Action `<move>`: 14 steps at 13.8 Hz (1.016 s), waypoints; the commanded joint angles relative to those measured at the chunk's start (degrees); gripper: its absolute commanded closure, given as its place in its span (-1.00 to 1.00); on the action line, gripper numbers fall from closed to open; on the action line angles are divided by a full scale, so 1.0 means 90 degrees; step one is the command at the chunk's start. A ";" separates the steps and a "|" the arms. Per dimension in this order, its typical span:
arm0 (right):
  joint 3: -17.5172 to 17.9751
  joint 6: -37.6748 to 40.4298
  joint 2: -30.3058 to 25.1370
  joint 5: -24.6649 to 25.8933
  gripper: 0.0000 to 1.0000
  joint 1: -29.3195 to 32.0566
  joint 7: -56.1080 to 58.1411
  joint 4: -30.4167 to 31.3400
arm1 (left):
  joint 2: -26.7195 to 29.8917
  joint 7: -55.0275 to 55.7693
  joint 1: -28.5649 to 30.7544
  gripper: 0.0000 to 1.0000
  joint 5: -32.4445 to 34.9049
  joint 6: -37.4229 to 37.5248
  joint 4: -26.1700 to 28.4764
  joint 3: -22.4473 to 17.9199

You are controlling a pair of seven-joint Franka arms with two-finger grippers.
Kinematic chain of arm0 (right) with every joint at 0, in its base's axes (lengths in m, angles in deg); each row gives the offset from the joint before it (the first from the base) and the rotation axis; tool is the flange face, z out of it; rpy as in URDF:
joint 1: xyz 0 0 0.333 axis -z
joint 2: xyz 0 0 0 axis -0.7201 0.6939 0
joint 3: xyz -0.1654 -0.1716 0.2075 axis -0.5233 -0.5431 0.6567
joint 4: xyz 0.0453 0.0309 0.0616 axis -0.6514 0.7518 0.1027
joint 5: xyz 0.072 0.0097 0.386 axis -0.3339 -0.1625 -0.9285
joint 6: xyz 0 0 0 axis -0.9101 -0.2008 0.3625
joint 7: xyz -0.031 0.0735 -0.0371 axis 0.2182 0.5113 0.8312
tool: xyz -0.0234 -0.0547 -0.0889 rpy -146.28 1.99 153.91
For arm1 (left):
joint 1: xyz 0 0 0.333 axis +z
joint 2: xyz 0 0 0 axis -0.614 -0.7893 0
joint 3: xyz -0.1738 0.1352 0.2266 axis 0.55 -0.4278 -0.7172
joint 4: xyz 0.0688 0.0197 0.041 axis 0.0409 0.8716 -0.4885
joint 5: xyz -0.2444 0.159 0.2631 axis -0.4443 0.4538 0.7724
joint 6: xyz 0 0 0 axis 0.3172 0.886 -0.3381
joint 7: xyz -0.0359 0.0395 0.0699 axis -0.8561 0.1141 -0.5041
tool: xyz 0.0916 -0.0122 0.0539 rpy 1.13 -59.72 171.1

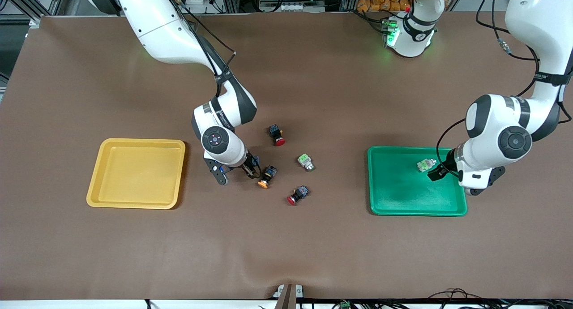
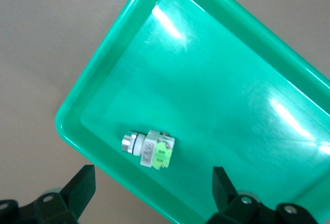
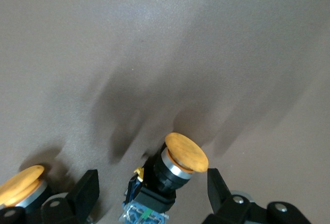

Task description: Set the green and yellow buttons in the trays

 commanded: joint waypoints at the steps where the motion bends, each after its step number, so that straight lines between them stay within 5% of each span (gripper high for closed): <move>1: -0.0060 -0.0098 -0.0010 -0.0021 -0.62 -0.0080 -0.0069 0.0137 | -0.0089 0.0641 -0.0230 -1.00 -0.0308 0.0138 -0.0145 0.0520; 2: -0.0060 -0.0098 -0.0010 -0.0011 -0.35 -0.0080 -0.0059 0.0147 | -0.0283 0.1041 -0.0482 -1.00 -0.0329 0.0138 -0.0349 0.0550; 5: -0.0060 -0.0059 -0.0010 -0.0001 1.00 -0.0071 0.0019 0.0138 | -0.0879 0.2611 -0.1789 -1.00 -0.0300 0.0118 -0.1070 0.0531; 8: -0.0099 0.0126 -0.0156 -0.0001 1.00 0.0066 0.0204 0.0089 | -0.1757 0.3835 -0.2728 -1.00 -0.0260 -0.0008 -0.1989 0.0512; 11: -0.0293 0.1100 -0.0652 0.0183 1.00 0.0397 0.1334 0.0089 | -0.2257 0.4519 -0.3325 -1.00 -0.0261 -0.0992 -0.2099 0.0482; 14: -0.0635 0.1746 -0.0966 0.0301 1.00 0.0671 0.2398 0.0099 | -0.2375 0.4629 -0.3599 -1.00 -0.0251 -0.1073 -0.2079 0.0404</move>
